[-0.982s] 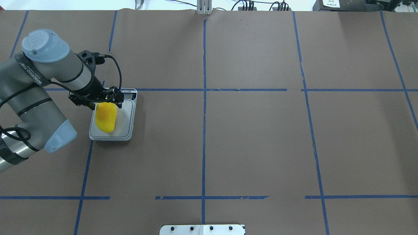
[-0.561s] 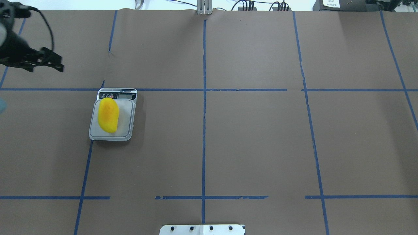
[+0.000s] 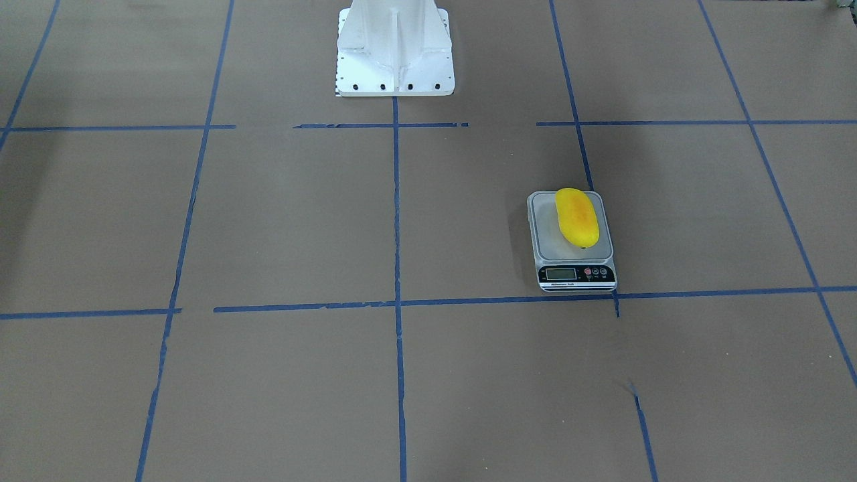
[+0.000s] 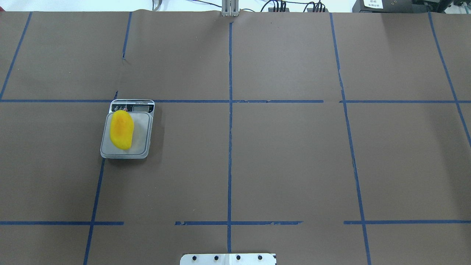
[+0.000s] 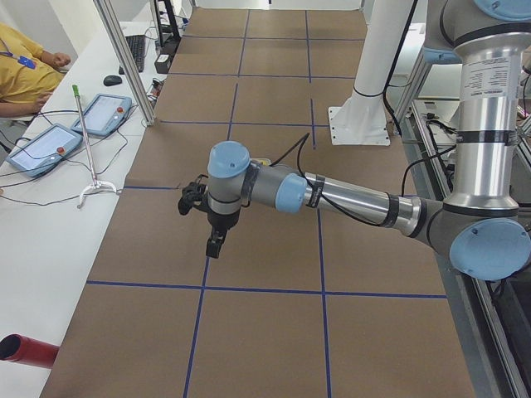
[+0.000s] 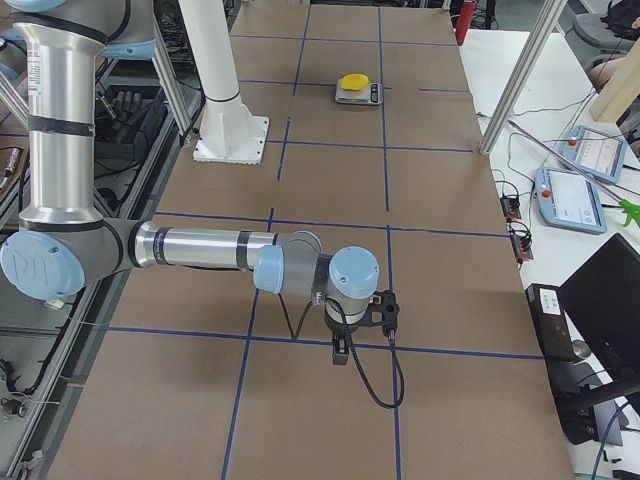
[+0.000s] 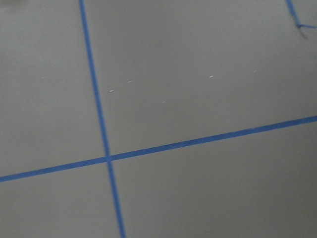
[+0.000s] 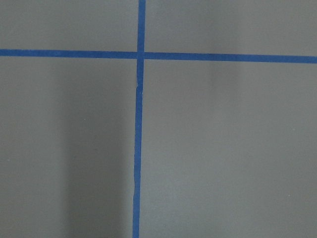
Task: Weigh mango
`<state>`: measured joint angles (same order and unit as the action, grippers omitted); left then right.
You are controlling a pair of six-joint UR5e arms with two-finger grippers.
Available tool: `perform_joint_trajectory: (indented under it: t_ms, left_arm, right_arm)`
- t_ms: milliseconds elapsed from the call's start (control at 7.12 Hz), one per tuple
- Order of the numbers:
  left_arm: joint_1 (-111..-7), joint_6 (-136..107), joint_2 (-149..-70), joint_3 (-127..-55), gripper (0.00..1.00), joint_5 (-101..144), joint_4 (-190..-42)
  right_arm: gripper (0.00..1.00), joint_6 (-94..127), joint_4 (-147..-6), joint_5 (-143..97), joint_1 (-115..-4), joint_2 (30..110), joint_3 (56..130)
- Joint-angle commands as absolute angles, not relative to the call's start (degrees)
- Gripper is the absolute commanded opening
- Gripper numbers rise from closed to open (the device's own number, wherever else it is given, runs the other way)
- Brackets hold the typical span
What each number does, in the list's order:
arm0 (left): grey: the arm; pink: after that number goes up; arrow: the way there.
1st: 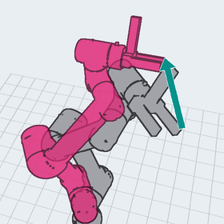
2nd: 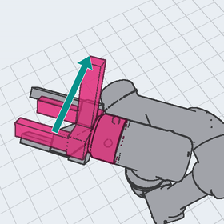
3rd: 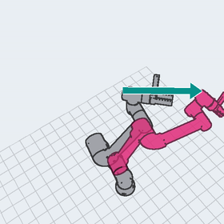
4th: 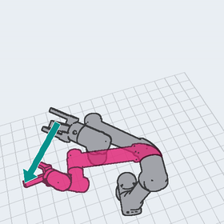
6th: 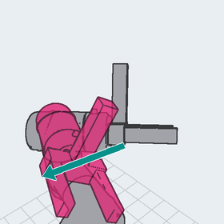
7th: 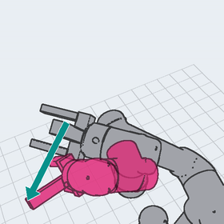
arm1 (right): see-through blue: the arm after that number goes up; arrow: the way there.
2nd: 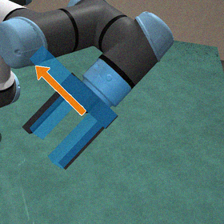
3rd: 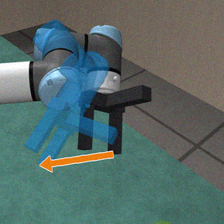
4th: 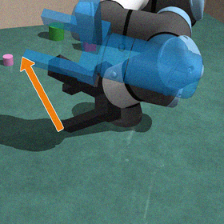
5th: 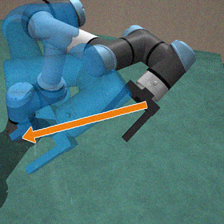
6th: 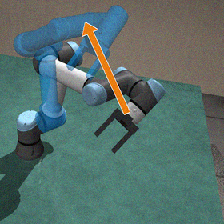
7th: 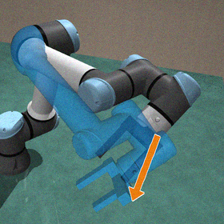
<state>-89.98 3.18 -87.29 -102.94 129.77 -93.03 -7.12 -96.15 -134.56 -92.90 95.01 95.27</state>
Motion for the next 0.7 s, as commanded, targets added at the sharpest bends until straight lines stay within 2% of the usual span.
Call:
perform_joint_trajectory:
  t_ms: [0,561]
  left_arm:
    - [-93.1,8.0,-82.7,-101.0,1.00,133.1,-92.4]
    - [-93.0,7.8,-83.0,-101.2,1.00,133.6,-90.9]
  right_arm:
    - [1.00,-7.1,-96.2,-134.6,-92.9,95.0,95.3]
    - [1.00,-7.1,-96.2,-134.6,-92.9,95.0,95.3]
